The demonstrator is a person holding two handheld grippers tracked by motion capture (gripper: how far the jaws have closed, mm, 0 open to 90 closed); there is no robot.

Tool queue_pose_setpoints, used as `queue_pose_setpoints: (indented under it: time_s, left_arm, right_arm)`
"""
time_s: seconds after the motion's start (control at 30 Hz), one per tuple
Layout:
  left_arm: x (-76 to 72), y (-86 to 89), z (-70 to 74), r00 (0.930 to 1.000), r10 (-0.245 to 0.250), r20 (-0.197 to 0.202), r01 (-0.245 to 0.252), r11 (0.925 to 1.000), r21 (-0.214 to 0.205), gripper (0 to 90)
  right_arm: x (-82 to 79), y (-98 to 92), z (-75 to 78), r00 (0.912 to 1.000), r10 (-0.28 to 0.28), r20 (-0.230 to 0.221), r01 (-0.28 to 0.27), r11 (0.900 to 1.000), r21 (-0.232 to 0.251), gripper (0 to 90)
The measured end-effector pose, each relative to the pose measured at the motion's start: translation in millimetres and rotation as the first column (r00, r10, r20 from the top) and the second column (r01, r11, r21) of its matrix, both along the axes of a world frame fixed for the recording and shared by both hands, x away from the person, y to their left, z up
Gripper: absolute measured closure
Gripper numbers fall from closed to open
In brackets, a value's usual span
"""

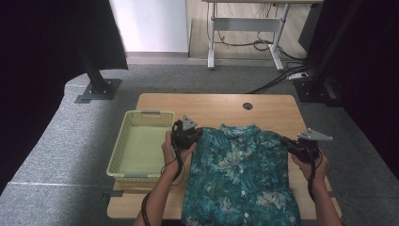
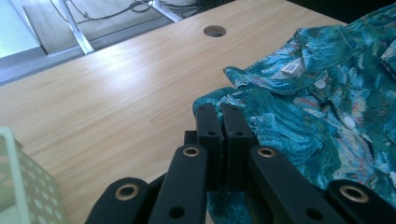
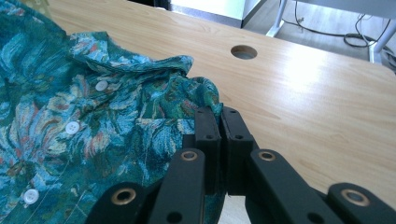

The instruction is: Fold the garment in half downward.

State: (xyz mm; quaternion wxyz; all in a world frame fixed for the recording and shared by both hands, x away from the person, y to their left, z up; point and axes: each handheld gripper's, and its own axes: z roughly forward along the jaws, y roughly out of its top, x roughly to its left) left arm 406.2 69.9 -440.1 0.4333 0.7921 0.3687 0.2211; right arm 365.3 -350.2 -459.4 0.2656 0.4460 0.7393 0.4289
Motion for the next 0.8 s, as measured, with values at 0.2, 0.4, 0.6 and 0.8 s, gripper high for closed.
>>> queue_pose_setpoints:
  time_s: [0.2, 0.4, 0.6, 0.8]
  left_arm:
    - [-0.5, 5.4, -1.3, 1.0000, 0.002, -0.007, -0.002, 1.0000, -0.005, 87.8]
    - [1.4, 7.7, -4.3, 0.9998, 0.000, -0.018, -0.001, 1.0000, -0.010, 87.8]
    - [1.5, 7.5, -6.0, 0.9997, -0.007, -0.021, 0.007, 1.0000, -0.005, 87.8]
    - [5.1, 9.7, 4.1, 0.9999, -0.010, -0.012, 0.010, 0.9999, 0.007, 87.9]
  right_arm:
    - [0.6, 1.1, -2.1, 1.0000, -0.005, -0.006, 0.005, 1.0000, 0.006, 86.3]
    - [2.4, -0.4, -5.4, 0.9998, -0.005, -0.018, 0.005, 0.9999, 0.010, 86.3]
    - [2.8, -1.3, -6.6, 0.9996, -0.003, -0.029, 0.004, 0.9999, 0.012, 86.3]
    - [3.9, -2.6, 4.3, 0.9997, -0.004, -0.023, 0.004, 0.9996, 0.029, 86.3]
